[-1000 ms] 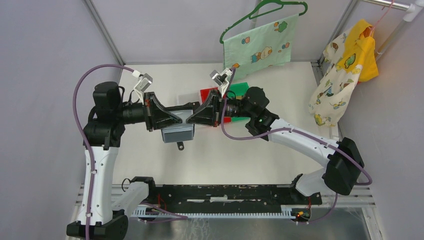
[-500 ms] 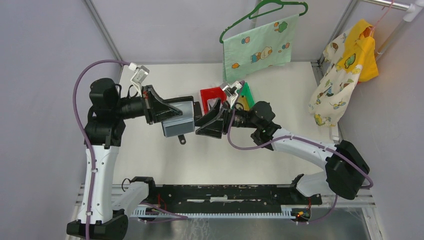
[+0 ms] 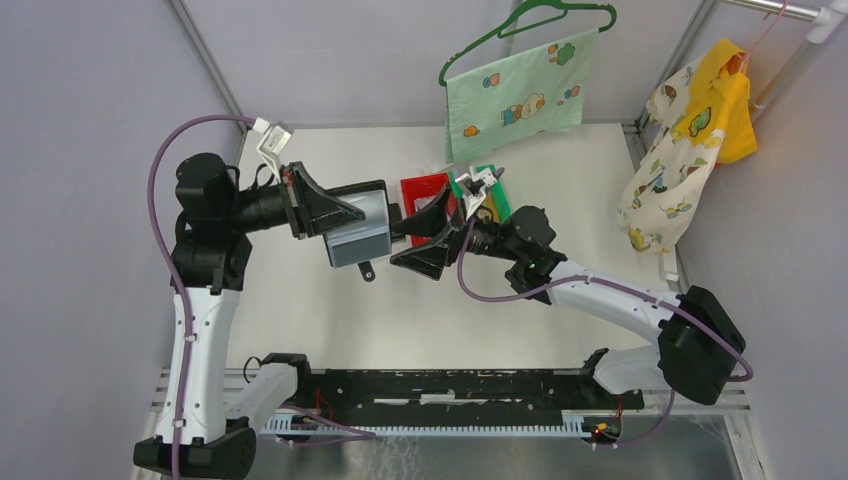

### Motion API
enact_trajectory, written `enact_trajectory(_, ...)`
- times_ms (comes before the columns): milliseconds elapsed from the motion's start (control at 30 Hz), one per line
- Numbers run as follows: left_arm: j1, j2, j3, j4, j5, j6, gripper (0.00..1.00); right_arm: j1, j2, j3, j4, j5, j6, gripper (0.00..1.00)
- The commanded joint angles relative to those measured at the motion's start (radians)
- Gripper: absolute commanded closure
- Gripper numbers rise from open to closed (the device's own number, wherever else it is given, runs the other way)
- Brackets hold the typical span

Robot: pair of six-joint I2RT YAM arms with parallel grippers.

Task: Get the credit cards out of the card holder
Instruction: Remove the credit card from the card holder.

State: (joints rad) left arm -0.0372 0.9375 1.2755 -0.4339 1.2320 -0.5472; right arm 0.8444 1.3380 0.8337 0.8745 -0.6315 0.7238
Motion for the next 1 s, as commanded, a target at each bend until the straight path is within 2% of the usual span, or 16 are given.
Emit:
enact_trajectory(0,-0.003,-0.013,0.009,0.059,0.016,-0.055,0.98,0.002,-0.025,0.036,-0.048,0.071,-0.136,0.03)
enact_trajectory(167,-0.004,-0.008,0.013,0.059,0.02,-0.052,0.98,0.002,0.001,0.065,-0.026,0.008,-0.139,0.02)
enact_trajectory(300,-0.004,-0.005,0.016,0.051,0.016,-0.028,0.98,0.004,0.034,0.057,0.115,-0.082,-0.035,0.02)
enact_trajectory(533,-0.003,0.012,0.03,0.009,0.007,0.025,0.98,0.011,0.041,-0.009,0.345,-0.126,0.142,0.13)
enact_trajectory(867,-0.003,0.028,0.051,-0.058,-0.023,0.104,0.98,0.035,-0.017,-0.087,0.341,-0.095,0.14,0.31)
enact_trajectory(967,-0.004,0.029,0.05,-0.06,-0.028,0.105,0.98,0.037,-0.009,-0.094,0.344,-0.086,0.14,0.33)
